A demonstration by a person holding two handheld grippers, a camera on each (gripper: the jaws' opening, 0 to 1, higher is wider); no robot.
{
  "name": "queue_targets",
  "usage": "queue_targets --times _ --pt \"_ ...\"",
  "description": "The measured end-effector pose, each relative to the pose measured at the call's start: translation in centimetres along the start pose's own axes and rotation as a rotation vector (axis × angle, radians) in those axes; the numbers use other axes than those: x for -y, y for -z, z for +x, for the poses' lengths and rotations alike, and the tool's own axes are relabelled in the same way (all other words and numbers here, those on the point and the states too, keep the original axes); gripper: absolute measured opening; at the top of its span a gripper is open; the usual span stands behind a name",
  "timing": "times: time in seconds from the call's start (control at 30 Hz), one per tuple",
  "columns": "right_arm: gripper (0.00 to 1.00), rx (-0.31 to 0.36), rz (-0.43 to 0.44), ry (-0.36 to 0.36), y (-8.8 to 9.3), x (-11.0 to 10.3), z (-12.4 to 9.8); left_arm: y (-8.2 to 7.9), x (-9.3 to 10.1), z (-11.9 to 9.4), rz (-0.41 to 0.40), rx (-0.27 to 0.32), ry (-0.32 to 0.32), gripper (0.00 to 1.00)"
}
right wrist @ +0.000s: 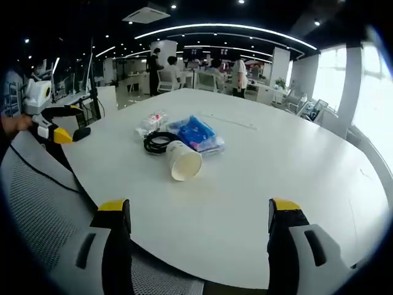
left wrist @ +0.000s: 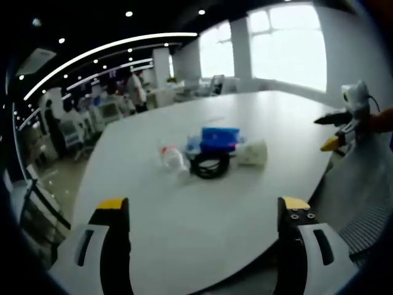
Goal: Arrange the tabletop items into an orderly group along one side of the table until the central work area is clear of visible clutter.
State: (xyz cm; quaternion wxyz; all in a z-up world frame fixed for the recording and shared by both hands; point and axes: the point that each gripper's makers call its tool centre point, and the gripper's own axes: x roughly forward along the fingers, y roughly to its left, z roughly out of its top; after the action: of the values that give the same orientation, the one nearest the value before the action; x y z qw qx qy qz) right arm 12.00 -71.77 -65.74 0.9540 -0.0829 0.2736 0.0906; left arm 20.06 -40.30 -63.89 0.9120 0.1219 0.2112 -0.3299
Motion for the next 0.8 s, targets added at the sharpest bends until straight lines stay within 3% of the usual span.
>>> queue_targets --times 0.8 --pt "0.91 0.003 0.008 0.003 -0.07 0.26 0.06 0.08 -0.27 0.14 -0.005 -0.007 -0.016 0.97"
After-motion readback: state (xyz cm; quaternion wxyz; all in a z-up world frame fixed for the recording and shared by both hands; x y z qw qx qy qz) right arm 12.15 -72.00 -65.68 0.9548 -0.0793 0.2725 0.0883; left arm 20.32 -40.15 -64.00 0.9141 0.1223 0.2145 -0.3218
